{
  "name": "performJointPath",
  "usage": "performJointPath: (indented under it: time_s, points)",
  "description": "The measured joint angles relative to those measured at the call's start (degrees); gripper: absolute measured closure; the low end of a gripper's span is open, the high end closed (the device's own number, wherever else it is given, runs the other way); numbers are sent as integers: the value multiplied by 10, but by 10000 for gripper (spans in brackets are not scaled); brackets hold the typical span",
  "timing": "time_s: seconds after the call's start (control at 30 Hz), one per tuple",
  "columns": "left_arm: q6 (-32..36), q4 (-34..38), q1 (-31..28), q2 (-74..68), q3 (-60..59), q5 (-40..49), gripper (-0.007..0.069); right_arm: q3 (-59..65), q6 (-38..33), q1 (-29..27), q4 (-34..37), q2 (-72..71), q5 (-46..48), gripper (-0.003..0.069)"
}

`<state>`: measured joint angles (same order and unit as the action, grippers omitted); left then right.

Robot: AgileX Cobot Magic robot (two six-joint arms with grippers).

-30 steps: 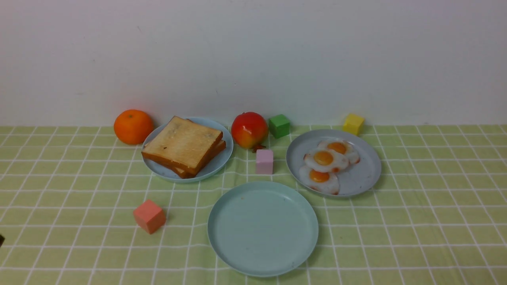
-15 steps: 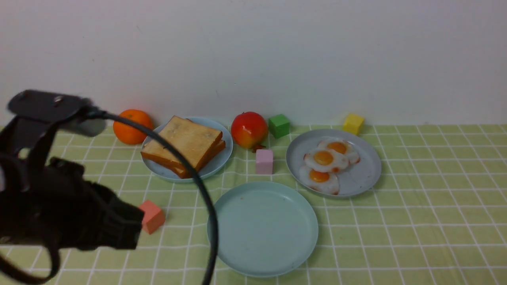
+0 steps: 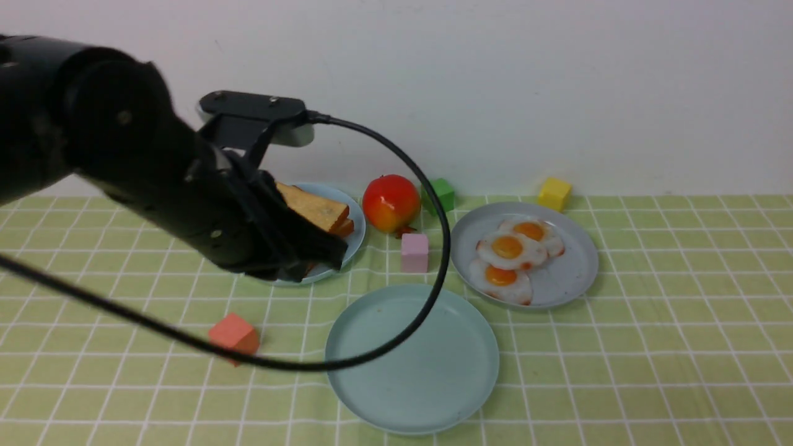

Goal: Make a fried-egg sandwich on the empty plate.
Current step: Use the left arm to grab a slice of bread

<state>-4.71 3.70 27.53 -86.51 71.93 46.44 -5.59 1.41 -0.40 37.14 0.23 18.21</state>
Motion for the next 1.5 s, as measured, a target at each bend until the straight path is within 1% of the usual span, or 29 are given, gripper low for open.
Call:
performJointPath:
  time_s: [0.1,0.13,0.17,0.23,0.27,0.33,0.4,0.43,0.47,0.5,0.63,0.67,0.7,0.73,0.8,0.9,0.97,1.03,1.13,1.27,1.3,1.33,1.37,1.4,1.43,1.5]
  points:
    - [-13,-15,-9,-72,79,8,630,-118,-54,8,-5,53,150,601]
    - [-15,-15,-18,-108,111,16,630,-180,-77,8,-18,89,225,634]
    - [-16,-16,-26,-134,138,23,630,-224,-88,8,-32,117,278,652]
    - [-17,-19,-42,-184,190,35,628,-298,-99,9,-63,167,365,659]
    - [-17,-19,-43,-184,194,35,628,-305,-100,10,-70,172,382,659]
    - [-17,-25,-57,-237,240,39,624,-382,-103,23,-114,228,451,659]
    - [-14,-31,-66,-276,276,36,607,-419,-103,44,-142,255,467,658]
    - [-13,-32,-67,-279,276,37,603,-421,-103,46,-142,257,467,658]
    - [-2,-37,-70,-303,295,30,569,-439,-103,62,-153,270,466,657]
    - [3,-44,-70,-310,300,26,553,-442,-103,67,-153,272,463,656]
    - [32,-55,-70,-342,308,-1,416,-445,-103,80,-156,277,458,656]
    - [41,-58,-70,-350,309,-13,366,-445,-103,80,-157,278,458,656]
    - [47,-59,-70,-353,309,-15,350,-445,-103,80,-157,278,458,656]
    - [57,-68,-70,-362,309,-24,297,-445,-103,80,-157,278,458,655]
    - [70,-85,-70,-373,309,-36,229,-445,-103,80,-157,278,458,653]
    - [80,-103,-70,-384,309,-46,187,-445,-103,80,-158,278,458,652]
    - [82,-116,-70,-394,309,-52,177,-445,-103,80,-158,278,458,650]
    - [83,-128,-70,-402,310,-56,183,-445,-103,81,-158,278,458,649]
    - [84,-134,-70,-404,313,-54,225,-445,-103,83,-158,278,458,649]
    - [84,-135,-70,-405,315,-49,353,-445,-103,84,-158,278,459,649]
    - [84,-133,-70,-405,315,-46,418,-445,-103,84,-158,278,462,648]
    - [84,-132,-69,-405,315,-44,463,-445,-103,84,-158,278,464,648]
    - [84,-132,-69,-405,315,-44,486,-445,-103,84,-158,278,464,648]
    - [85,-131,-69,-405,316,-42,550,-445,-103,84,-158,278,466,648]
    - [85,-131,-69,-404,317,-41,592,-445,-103,84,-158,278,467,646]
    - [85,-131,-69,-402,318,-37,608,-445,-103,84,-158,278,469,645]
